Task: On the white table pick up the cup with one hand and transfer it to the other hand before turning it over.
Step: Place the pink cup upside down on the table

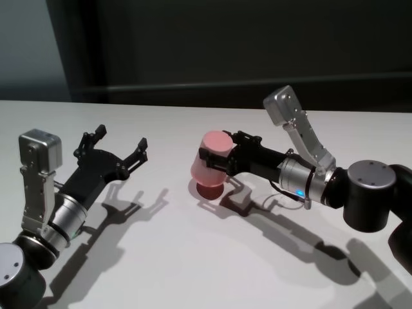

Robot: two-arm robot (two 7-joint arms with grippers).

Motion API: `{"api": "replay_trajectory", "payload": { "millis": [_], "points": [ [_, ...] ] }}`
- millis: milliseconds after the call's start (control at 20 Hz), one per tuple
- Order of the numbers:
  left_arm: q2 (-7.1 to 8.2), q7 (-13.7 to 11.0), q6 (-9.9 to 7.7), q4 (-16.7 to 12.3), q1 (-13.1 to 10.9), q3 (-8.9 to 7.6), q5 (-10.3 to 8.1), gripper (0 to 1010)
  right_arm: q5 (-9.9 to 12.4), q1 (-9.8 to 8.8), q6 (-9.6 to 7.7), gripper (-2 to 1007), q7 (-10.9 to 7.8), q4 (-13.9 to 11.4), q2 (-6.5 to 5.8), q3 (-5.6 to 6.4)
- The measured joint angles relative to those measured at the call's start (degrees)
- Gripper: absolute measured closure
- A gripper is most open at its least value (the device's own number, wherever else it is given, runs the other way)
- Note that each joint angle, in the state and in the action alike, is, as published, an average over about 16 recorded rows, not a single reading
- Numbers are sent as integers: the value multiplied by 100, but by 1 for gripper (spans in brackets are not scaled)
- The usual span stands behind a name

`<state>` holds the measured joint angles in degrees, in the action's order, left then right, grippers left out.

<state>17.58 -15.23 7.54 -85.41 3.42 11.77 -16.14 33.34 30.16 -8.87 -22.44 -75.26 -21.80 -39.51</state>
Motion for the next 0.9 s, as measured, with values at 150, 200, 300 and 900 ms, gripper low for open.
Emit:
{"api": "replay_trajectory", "payload": {
  "millis": [150,200,300,900],
  "points": [
    [0,0,0,0,0,0,0,9,-141,55,-40,257,-21,83,50,-72],
    [0,0,0,0,0,0,0,9,-184,72,-53,257,-28,106,66,-94],
    [0,0,0,0,0,0,0,9,-269,104,-81,257,-46,147,99,-137],
    [0,0,0,0,0,0,0,9,-669,218,-264,249,-162,331,287,-307]
  ]
}}
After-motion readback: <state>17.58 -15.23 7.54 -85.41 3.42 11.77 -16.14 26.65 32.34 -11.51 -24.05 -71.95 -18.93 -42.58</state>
